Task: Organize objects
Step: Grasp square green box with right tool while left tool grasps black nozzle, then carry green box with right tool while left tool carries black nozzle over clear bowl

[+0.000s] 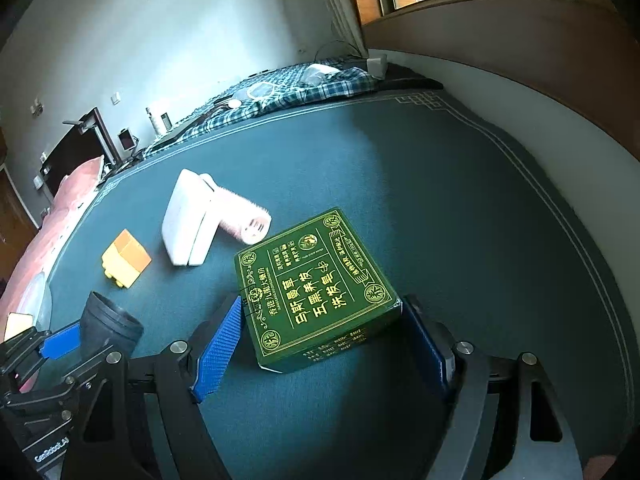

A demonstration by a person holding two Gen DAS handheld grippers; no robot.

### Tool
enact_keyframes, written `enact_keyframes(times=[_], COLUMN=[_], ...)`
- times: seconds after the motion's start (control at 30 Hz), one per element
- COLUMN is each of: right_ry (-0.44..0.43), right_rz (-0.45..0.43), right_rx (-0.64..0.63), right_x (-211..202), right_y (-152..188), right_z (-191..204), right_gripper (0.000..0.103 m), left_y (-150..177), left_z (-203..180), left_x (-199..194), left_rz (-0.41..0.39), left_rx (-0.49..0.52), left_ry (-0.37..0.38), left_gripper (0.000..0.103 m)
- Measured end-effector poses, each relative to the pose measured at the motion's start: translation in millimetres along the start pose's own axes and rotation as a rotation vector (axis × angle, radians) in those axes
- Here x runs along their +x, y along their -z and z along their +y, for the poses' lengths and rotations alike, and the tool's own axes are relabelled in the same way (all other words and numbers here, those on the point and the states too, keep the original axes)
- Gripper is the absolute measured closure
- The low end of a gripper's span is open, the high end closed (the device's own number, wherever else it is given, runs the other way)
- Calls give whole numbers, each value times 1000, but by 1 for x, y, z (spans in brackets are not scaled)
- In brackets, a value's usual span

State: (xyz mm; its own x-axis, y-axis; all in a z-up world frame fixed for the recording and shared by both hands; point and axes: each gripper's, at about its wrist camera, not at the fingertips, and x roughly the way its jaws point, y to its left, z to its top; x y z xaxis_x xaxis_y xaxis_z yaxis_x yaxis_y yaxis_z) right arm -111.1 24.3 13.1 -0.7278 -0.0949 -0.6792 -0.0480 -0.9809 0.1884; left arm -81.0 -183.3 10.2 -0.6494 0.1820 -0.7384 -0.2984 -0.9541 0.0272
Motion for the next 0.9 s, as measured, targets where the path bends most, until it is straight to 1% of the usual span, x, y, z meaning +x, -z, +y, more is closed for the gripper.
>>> enact_keyframes(times=[0.23, 0.47, 0.53, 0.73, 0.9], right_ry=[-7, -4, -1, 16, 22], right_rz=[6, 10, 13, 22, 22], right_rx=[-7, -8, -11, -24, -25], right_x=[-14, -18, -19, -19, -19], right_y=[18, 25, 27, 26, 25], right_z=[6, 7, 8, 10, 11], right_gripper=[24, 24, 24, 23, 25], left_y=[1, 6, 6, 8, 10], left_z=[4, 1, 0, -1, -1], left_x=[1, 12, 15, 13, 3], left_rz=[-5, 27, 29, 20, -4], left_rx=[-18, -26, -26, -20, -16], left_ry=[9, 0, -5, -15, -44], left_gripper=[51, 44, 43, 44, 46])
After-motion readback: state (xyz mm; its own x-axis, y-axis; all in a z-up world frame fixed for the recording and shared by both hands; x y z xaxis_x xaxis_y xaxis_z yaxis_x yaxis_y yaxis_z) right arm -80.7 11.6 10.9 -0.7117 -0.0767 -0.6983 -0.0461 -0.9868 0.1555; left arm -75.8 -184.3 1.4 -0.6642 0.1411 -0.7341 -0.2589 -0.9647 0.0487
